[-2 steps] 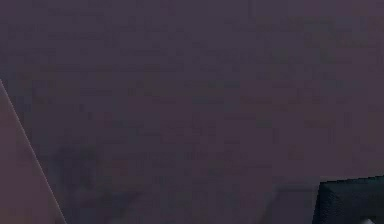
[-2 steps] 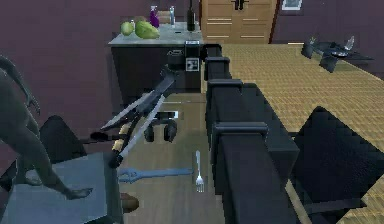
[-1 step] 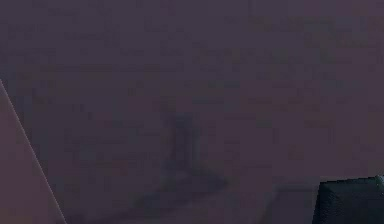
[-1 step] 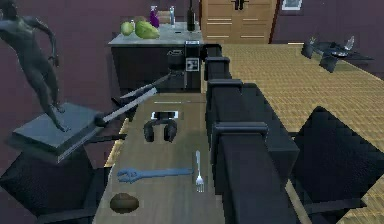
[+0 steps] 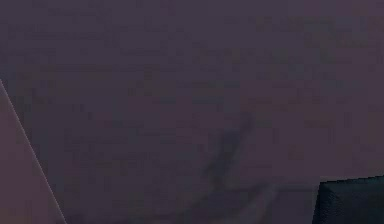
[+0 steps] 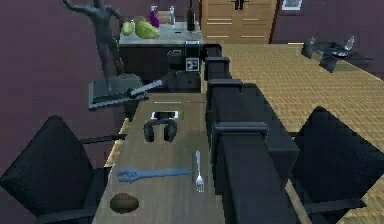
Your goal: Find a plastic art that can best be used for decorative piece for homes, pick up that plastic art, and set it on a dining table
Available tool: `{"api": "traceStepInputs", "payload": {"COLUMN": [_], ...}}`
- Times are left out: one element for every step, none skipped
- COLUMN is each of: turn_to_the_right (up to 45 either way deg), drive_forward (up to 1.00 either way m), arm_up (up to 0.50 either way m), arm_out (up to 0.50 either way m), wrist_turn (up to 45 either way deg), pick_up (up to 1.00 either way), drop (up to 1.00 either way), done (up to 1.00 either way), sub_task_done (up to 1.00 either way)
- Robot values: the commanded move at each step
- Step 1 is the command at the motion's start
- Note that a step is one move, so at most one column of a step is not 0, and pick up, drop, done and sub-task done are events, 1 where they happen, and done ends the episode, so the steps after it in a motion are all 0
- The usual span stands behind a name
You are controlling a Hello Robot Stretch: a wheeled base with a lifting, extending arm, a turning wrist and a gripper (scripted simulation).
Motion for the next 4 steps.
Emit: {"api": "traceStepInputs", "payload": {"turn_to_the_right": [0.0,0.0,0.0,0.0], "drive_forward": [0.0,0.0,0.0,0.0], "arm_up": [0.0,-0.04,-0.32,0.0], "arm_out": [0.0,0.0,0.0,0.0], "wrist_turn": [33.0,0.0,0.0,0.0], "pick_up": [0.0,0.0,0.0,0.0], "drop": [0.0,0.0,0.0,1.0], "done": [0.0,0.0,0.0,0.0], "sub_task_done": [0.0,0.0,0.0,0.0]}}
